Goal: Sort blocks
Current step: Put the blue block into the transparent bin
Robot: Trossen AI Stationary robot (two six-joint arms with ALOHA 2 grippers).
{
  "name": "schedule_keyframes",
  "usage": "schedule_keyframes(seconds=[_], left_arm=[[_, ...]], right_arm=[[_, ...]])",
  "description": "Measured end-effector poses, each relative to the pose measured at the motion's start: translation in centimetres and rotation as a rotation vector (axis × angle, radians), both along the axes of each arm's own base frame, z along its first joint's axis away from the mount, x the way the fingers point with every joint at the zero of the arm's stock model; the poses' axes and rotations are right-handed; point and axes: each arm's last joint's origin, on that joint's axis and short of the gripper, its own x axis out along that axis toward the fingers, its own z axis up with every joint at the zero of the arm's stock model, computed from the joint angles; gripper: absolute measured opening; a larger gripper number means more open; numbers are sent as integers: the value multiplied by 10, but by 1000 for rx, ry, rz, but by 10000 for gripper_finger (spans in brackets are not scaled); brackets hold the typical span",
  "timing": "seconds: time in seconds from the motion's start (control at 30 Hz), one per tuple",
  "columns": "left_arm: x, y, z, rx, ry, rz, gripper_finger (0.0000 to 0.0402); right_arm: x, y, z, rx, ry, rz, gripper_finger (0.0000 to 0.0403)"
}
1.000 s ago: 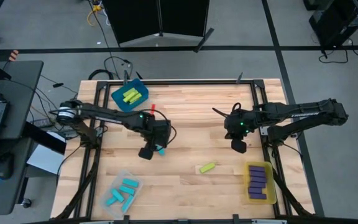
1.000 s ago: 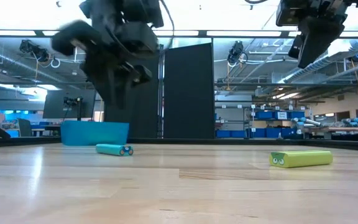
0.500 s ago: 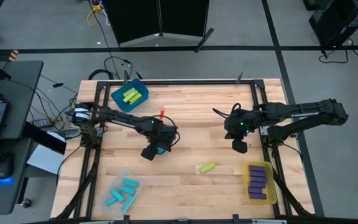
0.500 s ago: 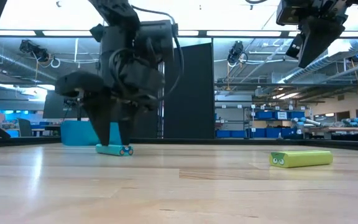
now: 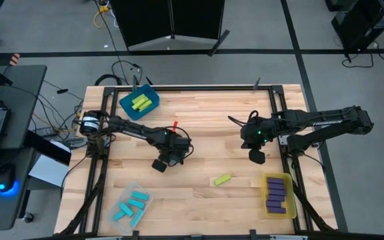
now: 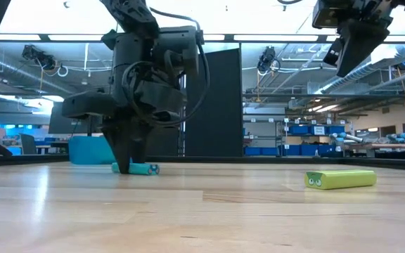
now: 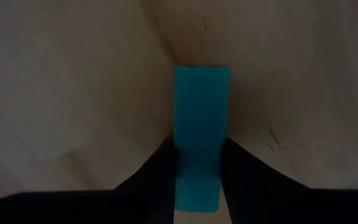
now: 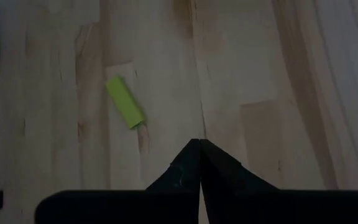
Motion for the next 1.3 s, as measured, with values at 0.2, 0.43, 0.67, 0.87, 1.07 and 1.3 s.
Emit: schedule_keyframes(seconds=[0.2,0.43,0.67,0.87,1.07,1.3], left_arm=[[-9,-7,9,1,39,-27,98],[-25,-6,68,-11,-38,34,98],[-65,-27,144,-155,-182,155,98],[-114,-67,175,-267,-129,233,98],[-144,-115,176,-296,-110,209,98],[-166,-159,128,-372,-86,203,98]], right_arm=[[0,-4,0,-5,-2,-15,17],[3,-13,2,-21,-45,-38,16],[10,-22,7,-28,-133,-68,17],[15,-26,12,-19,-207,-106,19],[17,-26,14,-6,-234,-121,14],[17,-26,14,40,-227,-173,25]])
